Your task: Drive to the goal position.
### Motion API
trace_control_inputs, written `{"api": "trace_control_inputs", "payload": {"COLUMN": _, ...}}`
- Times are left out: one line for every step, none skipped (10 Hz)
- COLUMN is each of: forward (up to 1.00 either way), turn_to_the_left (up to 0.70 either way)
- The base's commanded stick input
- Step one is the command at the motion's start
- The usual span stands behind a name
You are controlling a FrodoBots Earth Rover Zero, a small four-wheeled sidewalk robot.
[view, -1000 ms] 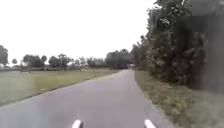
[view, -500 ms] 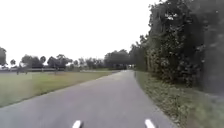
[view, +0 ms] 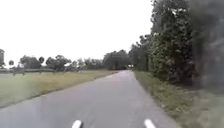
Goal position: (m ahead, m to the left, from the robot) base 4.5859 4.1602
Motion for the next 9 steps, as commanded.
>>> {"api": "trace_control_inputs", "payload": {"forward": 0.85, "turn_to_the_left": 0.00}}
{"api": "trace_control_inputs", "payload": {"forward": 0.85, "turn_to_the_left": 0.00}}
{"api": "trace_control_inputs", "payload": {"forward": 0.85, "turn_to_the_left": 0.00}}
{"api": "trace_control_inputs", "payload": {"forward": 0.85, "turn_to_the_left": 0.00}}
{"api": "trace_control_inputs", "payload": {"forward": 0.85, "turn_to_the_left": -0.05}}
{"api": "trace_control_inputs", "payload": {"forward": 0.85, "turn_to_the_left": -0.29}}
{"api": "trace_control_inputs", "payload": {"forward": 0.85, "turn_to_the_left": -0.34}}
{"api": "trace_control_inputs", "payload": {"forward": 0.85, "turn_to_the_left": -0.30}}
{"api": "trace_control_inputs", "payload": {"forward": 0.85, "turn_to_the_left": 0.00}}
